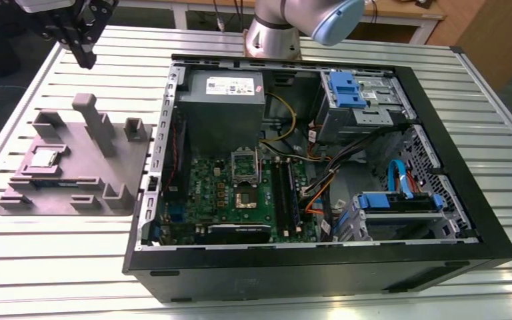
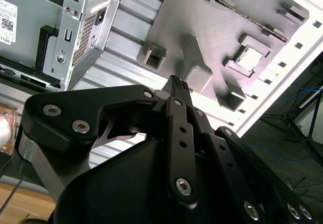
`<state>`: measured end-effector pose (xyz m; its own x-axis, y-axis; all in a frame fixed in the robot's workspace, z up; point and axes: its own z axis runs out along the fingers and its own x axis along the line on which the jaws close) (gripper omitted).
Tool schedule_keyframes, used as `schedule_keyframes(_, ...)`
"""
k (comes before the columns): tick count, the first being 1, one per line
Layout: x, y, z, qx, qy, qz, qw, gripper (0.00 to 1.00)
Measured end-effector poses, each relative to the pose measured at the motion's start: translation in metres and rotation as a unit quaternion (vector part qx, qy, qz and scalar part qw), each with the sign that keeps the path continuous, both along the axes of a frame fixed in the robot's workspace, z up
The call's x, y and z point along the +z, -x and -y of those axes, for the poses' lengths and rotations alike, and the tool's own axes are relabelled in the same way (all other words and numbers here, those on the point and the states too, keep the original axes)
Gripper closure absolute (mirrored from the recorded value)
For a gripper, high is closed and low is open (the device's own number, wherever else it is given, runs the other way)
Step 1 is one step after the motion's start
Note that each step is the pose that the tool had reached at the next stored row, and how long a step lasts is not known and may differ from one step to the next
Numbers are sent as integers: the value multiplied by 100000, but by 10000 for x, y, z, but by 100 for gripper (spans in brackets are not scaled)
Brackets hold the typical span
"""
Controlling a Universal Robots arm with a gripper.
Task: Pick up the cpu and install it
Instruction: 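Reach for the cpu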
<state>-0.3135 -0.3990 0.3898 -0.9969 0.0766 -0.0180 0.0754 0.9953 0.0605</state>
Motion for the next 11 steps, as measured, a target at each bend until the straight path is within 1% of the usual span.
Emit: schedule_keyframes(11, 0, 31, 0, 2, 2, 0, 100000, 90)
